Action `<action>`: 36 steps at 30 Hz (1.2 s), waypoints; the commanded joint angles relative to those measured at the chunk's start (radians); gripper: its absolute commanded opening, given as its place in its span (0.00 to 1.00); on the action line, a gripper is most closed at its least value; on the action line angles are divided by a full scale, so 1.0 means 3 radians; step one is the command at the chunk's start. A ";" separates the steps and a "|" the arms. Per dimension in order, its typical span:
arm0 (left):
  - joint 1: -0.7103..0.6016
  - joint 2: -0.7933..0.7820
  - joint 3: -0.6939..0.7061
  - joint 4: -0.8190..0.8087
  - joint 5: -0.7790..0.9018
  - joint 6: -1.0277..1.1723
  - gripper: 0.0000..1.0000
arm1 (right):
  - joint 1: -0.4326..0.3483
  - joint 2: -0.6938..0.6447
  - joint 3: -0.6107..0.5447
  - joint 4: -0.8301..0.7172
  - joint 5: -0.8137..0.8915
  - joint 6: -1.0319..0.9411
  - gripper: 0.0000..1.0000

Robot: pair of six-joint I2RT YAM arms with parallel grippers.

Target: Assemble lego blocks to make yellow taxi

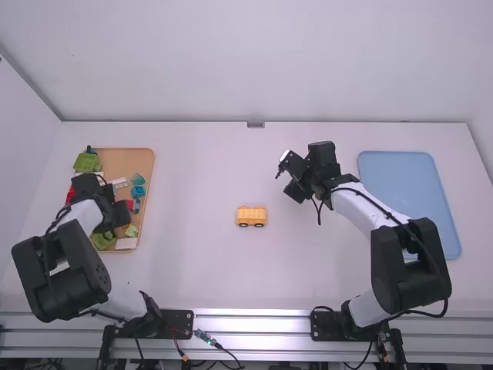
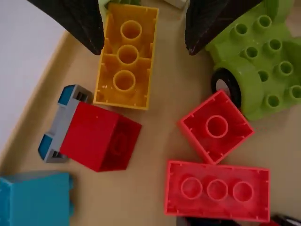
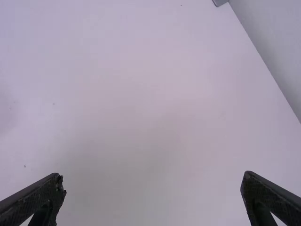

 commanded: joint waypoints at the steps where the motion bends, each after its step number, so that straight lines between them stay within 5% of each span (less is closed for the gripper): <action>1: -0.0008 -0.0055 -0.0074 0.0029 -0.0064 -0.0051 0.48 | -0.0001 -0.0054 0.0075 -0.0011 -0.0022 0.0029 0.99; 36: 0.0013 -0.0054 -0.0577 0.0788 0.0200 0.0209 0.55 | -0.0001 -0.0054 0.0075 -0.0014 -0.0104 0.0028 0.99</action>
